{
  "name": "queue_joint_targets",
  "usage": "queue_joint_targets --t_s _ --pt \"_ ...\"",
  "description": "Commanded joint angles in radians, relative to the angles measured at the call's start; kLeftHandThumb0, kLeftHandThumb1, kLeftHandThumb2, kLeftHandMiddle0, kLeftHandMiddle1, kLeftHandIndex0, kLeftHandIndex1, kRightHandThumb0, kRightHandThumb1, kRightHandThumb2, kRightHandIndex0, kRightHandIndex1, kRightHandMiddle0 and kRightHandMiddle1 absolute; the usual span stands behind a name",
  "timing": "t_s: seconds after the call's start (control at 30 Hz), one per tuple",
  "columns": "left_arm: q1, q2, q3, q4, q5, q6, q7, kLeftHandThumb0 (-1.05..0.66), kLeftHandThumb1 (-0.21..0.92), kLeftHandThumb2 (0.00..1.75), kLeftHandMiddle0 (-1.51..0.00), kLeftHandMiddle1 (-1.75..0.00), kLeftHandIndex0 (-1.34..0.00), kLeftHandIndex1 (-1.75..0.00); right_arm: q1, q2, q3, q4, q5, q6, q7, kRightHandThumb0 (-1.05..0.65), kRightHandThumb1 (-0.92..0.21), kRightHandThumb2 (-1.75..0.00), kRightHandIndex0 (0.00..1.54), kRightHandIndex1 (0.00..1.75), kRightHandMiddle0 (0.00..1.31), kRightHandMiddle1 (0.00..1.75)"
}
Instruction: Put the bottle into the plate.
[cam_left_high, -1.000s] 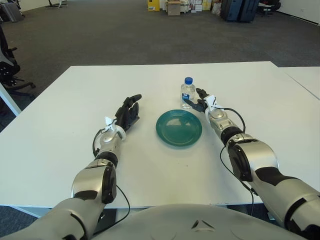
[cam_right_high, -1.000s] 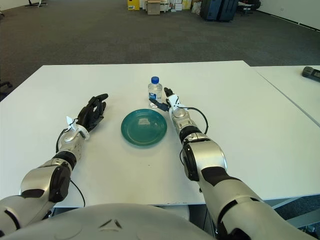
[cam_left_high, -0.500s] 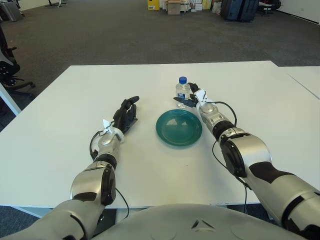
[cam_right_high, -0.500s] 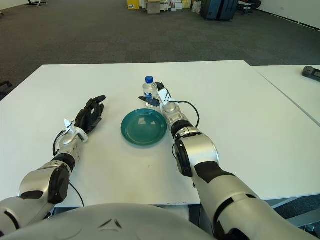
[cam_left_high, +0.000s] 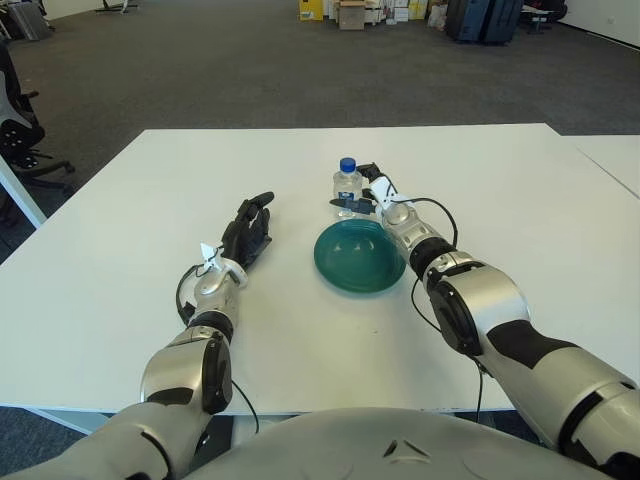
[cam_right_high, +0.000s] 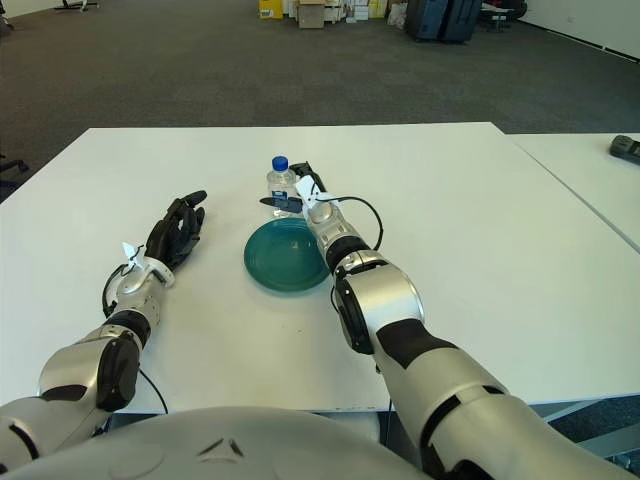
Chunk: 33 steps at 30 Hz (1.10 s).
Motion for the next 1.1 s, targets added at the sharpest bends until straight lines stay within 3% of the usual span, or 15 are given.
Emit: queue_joint_targets --t_s 0.0,0.07,0.17,0.4,0.63,1.07 --pt "0.014 0.000 0.020 0.000 -0.032 0.017 -0.033 -0.79 0.92 0.80 -0.67 -0.13 -0.11 -1.02 -0.030 0.012 0.000 0.010 -0.006 0.029 -0.024 -0.08 -0.25 -1.19 0.72 1.52 0.46 1.71" --pt "0.015 -0.003 0.035 -0.005 -0.053 0.023 -0.059 -0.79 0.92 0.80 -0.70 -0.15 -0.13 -1.04 -0.029 0.016 -0.005 0.009 -0.004 0.026 -0.037 -0.03 -0.18 -1.36 0.78 1.55 0.50 1.73" --pt "0.014 -0.010 0.059 -0.012 -0.092 0.036 -0.107 -0.80 0.92 0.81 -0.75 -0.19 -0.16 -1.07 -0.024 0.020 -0.002 0.008 -0.011 0.013 -0.060 -0.01 -0.15 -1.45 0.79 1.59 0.52 1.74" --pt "0.018 -0.013 0.097 -0.025 -0.154 0.070 -0.186 -0.82 0.92 0.84 -0.67 -0.58 -0.23 -1.14 -0.016 0.026 0.001 0.007 -0.014 -0.012 -0.079 0.00 -0.16 -1.47 0.76 1.65 0.50 1.75" --pt "0.018 -0.014 0.131 -0.036 -0.213 0.133 -0.290 -0.85 0.92 0.86 -0.66 -0.74 -0.26 -1.20 -0.019 0.023 0.003 0.007 -0.014 -0.015 -0.079 0.00 -0.18 -1.46 0.74 1.67 0.48 1.75" --pt "0.027 -0.008 0.160 -0.049 -0.252 0.221 -0.346 -0.89 0.92 0.84 -0.58 -1.06 -0.29 -1.31 -0.019 0.020 -0.035 0.005 0.013 -0.015 -0.076 0.00 -0.20 -1.41 0.77 1.59 0.47 1.75"
